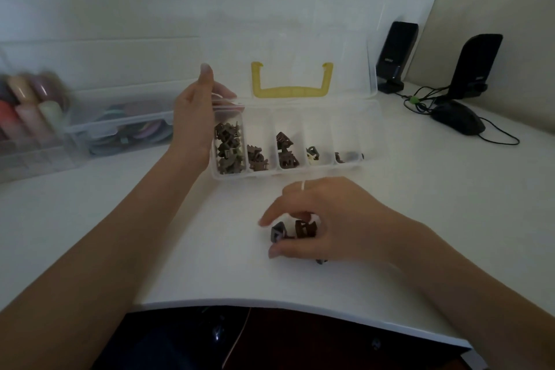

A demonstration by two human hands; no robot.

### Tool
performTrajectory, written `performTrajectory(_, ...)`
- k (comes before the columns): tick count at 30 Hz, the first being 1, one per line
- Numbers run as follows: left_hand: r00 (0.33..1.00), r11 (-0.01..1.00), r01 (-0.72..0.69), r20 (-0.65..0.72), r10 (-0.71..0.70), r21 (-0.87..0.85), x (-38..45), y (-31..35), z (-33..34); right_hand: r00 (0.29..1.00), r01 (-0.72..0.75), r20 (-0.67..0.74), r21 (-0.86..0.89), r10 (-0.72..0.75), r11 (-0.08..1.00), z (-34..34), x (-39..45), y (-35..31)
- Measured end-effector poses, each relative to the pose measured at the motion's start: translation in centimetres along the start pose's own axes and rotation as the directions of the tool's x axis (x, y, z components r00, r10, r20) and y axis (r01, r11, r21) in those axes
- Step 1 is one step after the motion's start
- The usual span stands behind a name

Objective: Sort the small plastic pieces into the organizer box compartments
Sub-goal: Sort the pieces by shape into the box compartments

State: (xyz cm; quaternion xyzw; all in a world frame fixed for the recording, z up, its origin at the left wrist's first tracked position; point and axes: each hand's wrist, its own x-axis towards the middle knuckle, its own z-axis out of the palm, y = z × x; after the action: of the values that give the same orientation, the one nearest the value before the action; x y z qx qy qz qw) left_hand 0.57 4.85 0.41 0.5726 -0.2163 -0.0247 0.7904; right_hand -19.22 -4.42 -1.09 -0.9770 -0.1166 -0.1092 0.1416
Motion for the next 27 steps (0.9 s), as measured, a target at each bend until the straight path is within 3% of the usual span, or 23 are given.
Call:
performTrajectory(4,1.000,1.000,-0.008,0.000,0.008,0.005,-0.2,0.1,-0.1,0.999,-0.011,-0.042,0.016,0.012,1.000,0.5,0.1,0.1)
performTrajectory(12,1.000,0.999,-0.005,0.012,0.005,0.033,-0.3,0.2,0.1,0.958,-0.040,-0.283,0.041,0.050,0.998,0.3,0.2,0.9)
performTrajectory(15,1.000,0.999,-0.008,0.024,0.007,0.036,-0.3,0.4,0.1,0.879,-0.107,-0.463,0.039,0.113,0.993,-0.3,0.0,1.5)
performTrajectory(18,1.000,0.998,-0.001,0.029,0.000,0.057,-0.3,0.5,-0.1,0.748,-0.215,-0.630,0.068,0.209,0.974,-1.4,-0.3,2.7)
performTrajectory(21,0.999,0.998,0.012,0.029,-0.014,0.067,-0.1,0.5,-0.2,0.649,-0.264,-0.683,0.211,0.335,0.941,-2.2,-0.6,4.4)
performTrajectory(27,1.000,0.997,0.007,0.023,-0.008,0.071,-0.3,0.7,0.0,0.654,-0.217,-0.635,0.363,0.411,0.906,-1.9,-0.4,5.0)
